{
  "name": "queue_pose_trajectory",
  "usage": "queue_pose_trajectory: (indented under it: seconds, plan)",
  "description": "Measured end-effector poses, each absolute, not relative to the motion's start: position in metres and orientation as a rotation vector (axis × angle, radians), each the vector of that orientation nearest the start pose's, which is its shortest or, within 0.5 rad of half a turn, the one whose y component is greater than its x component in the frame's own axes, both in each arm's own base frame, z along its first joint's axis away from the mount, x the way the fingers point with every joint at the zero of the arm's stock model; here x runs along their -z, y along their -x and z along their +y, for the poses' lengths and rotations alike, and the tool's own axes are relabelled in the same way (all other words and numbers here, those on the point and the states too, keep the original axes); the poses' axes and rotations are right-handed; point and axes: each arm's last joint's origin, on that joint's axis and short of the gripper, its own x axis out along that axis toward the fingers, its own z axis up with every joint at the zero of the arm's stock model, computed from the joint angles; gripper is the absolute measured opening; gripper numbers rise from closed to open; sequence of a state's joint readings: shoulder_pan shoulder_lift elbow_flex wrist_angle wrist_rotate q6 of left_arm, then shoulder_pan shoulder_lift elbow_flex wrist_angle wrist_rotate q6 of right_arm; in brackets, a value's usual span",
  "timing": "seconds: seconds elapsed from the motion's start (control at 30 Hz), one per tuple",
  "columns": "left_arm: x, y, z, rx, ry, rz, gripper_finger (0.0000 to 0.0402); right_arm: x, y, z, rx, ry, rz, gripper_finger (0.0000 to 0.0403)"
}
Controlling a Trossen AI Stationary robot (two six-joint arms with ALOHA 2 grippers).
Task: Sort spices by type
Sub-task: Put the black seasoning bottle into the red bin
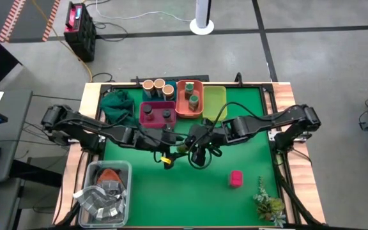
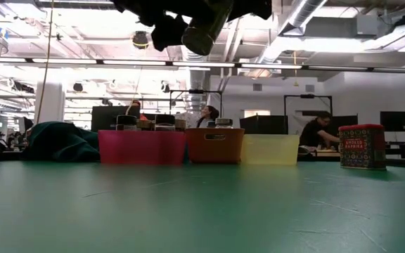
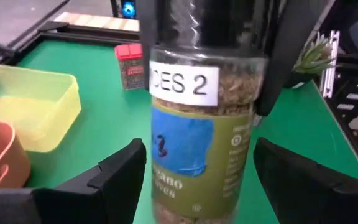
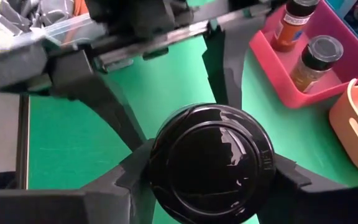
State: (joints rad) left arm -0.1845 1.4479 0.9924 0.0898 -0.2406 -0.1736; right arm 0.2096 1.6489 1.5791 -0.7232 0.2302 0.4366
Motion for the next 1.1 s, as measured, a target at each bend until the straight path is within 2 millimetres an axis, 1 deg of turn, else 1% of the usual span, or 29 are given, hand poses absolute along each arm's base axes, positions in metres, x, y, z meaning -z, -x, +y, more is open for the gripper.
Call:
queue_pose_trajectory:
  seconds: [0.1,0.23,0.37,0.5,0.63,0.7,0.9,1.03,1.1]
  plan:
    - [-0.276,-0.322,-0.053,-0.081,0.066,0.344,0.0283,-0.341,-0.35,0.067,0.188,-0.243,0.751,0.0225]
    - [-0.28,-0.322,-0.053,-0.095,0.059,0.307,0.0276,-0.34,-0.349,0.068,0.196,-0.254,0.761,0.0225]
    - [-0.282,-0.322,-0.052,-0.102,0.062,0.293,0.0251,-0.34,-0.349,0.067,0.202,-0.262,0.769,0.0225]
    - [-0.284,-0.322,-0.052,-0.102,0.068,0.288,0.0217,-0.339,-0.348,0.067,0.21,-0.278,0.772,0.023]
    - [-0.285,-0.322,-0.053,-0.106,0.113,0.287,0.0186,-0.34,-0.349,0.067,0.224,-0.309,0.767,0.0253]
    - [-0.285,-0.322,-0.052,-0.111,0.133,0.287,0.0177,-0.339,-0.349,0.065,0.233,-0.32,0.767,0.0268]
    - [-0.283,-0.322,-0.051,-0.138,0.136,0.297,0.0171,-0.339,-0.349,0.061,0.246,-0.325,0.767,0.03]
    - [-0.279,-0.321,-0.048,-0.163,0.155,0.335,0.017,-0.343,-0.341,0.058,0.259,-0.322,0.792,0.0303]
    - [-0.277,-0.32,-0.047,-0.172,0.157,0.358,0.017,-0.348,-0.334,0.055,0.279,-0.334,0.801,0.0304]
